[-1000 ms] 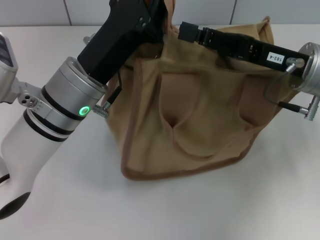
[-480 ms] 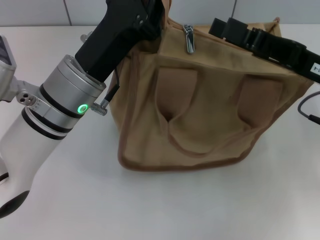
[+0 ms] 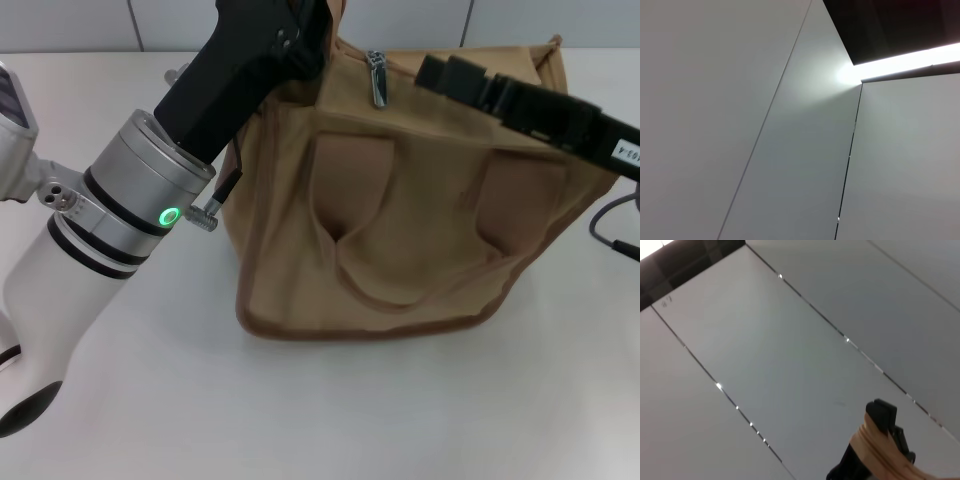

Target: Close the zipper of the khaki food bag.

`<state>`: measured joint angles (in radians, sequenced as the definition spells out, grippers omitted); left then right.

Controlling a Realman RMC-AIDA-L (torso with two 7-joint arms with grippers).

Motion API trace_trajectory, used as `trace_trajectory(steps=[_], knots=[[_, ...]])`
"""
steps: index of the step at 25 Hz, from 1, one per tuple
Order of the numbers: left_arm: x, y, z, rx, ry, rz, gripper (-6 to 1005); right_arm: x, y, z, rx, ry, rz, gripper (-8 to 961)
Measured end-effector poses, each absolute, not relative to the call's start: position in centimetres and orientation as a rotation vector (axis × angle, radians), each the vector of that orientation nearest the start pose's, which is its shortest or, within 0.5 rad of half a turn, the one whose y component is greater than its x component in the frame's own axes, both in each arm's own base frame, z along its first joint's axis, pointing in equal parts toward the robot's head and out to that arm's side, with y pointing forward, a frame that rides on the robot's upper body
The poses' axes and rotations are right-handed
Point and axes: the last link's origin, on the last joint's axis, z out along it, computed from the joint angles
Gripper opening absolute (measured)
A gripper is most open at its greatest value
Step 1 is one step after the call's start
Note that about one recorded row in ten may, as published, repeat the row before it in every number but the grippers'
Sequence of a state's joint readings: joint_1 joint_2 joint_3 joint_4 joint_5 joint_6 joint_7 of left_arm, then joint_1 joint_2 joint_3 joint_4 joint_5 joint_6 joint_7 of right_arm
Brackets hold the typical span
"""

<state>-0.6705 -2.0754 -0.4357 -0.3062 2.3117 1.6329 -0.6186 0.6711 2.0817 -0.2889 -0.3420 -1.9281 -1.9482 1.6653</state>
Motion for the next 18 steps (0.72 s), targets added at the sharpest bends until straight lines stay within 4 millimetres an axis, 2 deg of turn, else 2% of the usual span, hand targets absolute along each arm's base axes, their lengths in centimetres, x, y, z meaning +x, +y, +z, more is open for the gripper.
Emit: trace_trajectory(steps=[7,18], knots=[[-14.8,32.3,-4.5,-1.995,-0.384,-1.76,84,19.5,32.2,-0.1,-2.621,1.127,1.622,810],[-15.1,32.1,-4.3,-1.987,-0.389,-1.768,89,19.9,32.6,-0.1,-2.576,1.128,1.609,809]])
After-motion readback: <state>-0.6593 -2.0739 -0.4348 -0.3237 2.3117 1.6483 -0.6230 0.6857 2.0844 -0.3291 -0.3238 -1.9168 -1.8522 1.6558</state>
